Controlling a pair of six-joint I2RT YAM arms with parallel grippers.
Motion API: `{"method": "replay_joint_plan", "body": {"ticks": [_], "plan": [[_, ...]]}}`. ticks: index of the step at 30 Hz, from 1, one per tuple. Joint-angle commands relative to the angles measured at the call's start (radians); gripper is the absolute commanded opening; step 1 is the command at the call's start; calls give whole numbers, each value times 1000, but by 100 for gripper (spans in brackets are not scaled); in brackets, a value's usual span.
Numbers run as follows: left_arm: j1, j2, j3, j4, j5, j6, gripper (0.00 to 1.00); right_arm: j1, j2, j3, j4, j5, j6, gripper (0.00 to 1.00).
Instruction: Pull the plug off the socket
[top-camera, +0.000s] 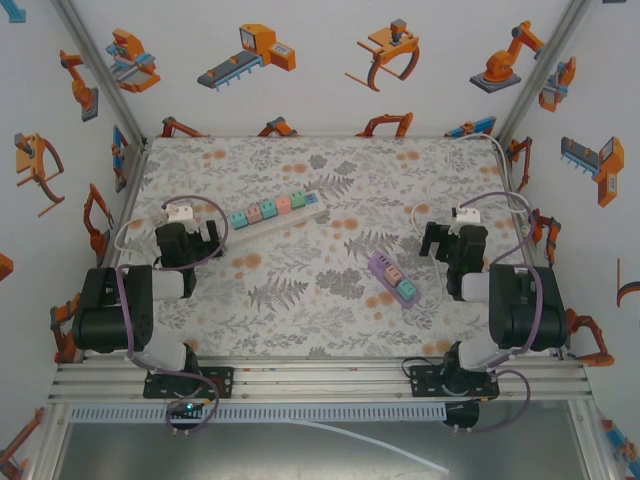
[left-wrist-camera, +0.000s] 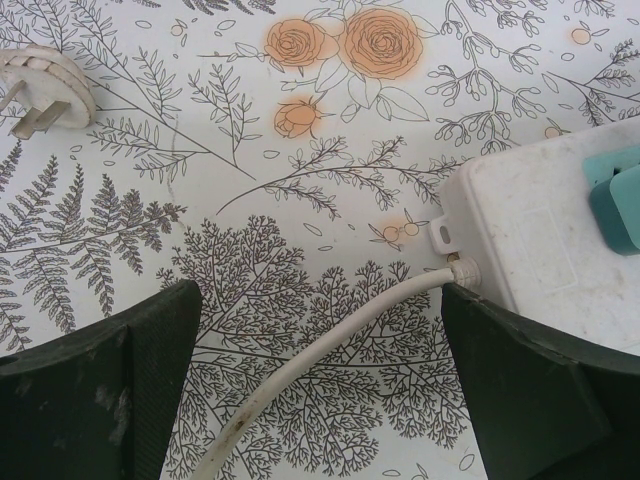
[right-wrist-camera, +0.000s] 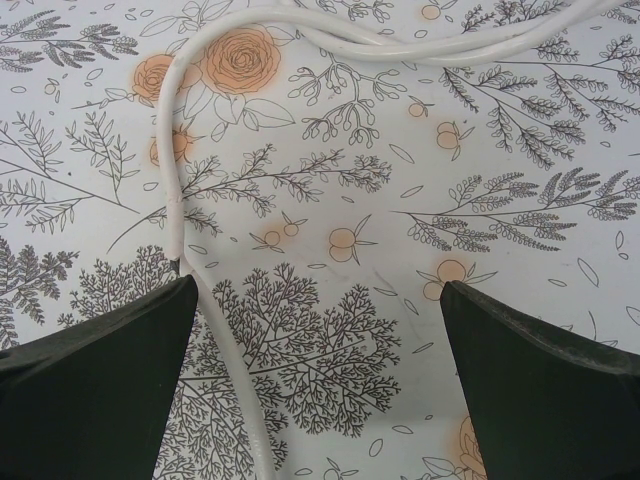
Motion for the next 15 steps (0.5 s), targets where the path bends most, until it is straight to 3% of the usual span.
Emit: {"method": "replay_joint_plan", "body": {"ticks": [1,11,13,15], "plan": [[4,4,25,44,19,7,97,-7,9,30,46,-2,-11,99],[4,2,22,49,20,8,97,-7,-9,-26,132,6,-10,99],[4,2,18,56,21,9,97,-8,-74,-37,108,-2,-14,99],[0,-10,1,83,54,26,97,-6,-201,-31,-24,27,-5,99]]}}
